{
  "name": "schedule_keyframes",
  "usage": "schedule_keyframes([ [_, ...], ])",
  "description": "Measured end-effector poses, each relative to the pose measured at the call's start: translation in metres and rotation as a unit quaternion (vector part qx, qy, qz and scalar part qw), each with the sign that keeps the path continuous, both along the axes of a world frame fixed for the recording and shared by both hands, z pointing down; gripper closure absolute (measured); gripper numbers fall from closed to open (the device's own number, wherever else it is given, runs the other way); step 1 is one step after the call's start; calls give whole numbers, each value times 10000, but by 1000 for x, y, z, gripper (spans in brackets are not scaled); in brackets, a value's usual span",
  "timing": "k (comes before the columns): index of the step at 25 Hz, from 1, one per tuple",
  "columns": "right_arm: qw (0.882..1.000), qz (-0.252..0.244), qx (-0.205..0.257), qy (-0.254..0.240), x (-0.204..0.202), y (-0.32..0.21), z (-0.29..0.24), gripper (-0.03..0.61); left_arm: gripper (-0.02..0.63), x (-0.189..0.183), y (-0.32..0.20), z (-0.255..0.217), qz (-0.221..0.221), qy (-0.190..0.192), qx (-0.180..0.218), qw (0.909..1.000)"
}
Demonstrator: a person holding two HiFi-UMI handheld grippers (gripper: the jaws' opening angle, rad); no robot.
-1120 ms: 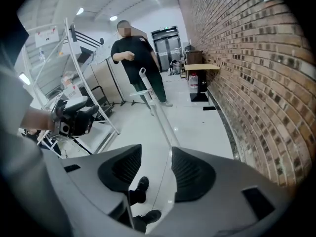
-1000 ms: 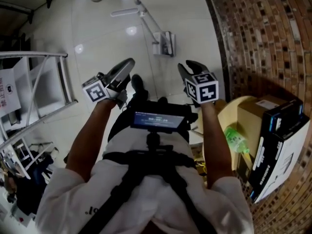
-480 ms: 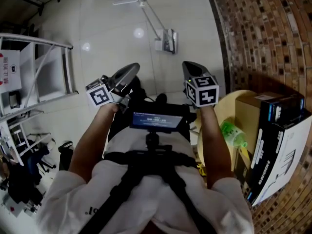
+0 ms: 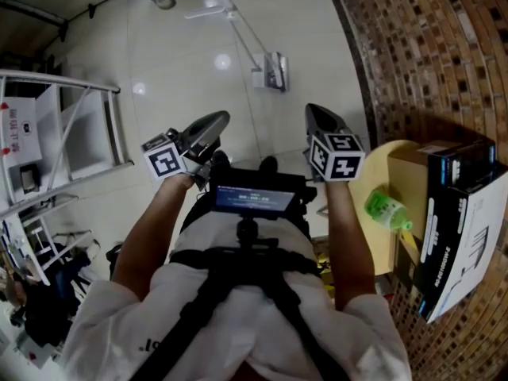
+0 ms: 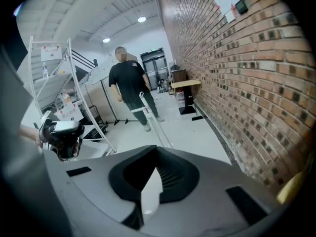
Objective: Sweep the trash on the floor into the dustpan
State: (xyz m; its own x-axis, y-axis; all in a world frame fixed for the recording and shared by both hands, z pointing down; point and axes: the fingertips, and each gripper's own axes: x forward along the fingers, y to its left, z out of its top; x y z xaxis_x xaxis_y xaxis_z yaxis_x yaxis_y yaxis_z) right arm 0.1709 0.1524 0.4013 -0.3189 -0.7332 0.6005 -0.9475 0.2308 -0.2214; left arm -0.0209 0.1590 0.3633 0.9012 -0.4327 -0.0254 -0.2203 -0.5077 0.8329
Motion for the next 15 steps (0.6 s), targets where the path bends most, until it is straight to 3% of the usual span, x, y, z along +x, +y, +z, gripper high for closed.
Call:
schedule_keyframes([
  [7, 9991, 367, 110, -195, -22, -1, -4, 578, 584, -25, -6, -5, 114, 18, -34, 9999],
  [10, 9969, 547, 219, -516, -29, -4, -12, 578, 584, -35, -9, -11, 153, 61, 80, 9998],
  [15, 9974, 377, -14, -615, -43, -3, -13, 578, 584, -42, -15, -16, 141, 167, 50, 9997],
])
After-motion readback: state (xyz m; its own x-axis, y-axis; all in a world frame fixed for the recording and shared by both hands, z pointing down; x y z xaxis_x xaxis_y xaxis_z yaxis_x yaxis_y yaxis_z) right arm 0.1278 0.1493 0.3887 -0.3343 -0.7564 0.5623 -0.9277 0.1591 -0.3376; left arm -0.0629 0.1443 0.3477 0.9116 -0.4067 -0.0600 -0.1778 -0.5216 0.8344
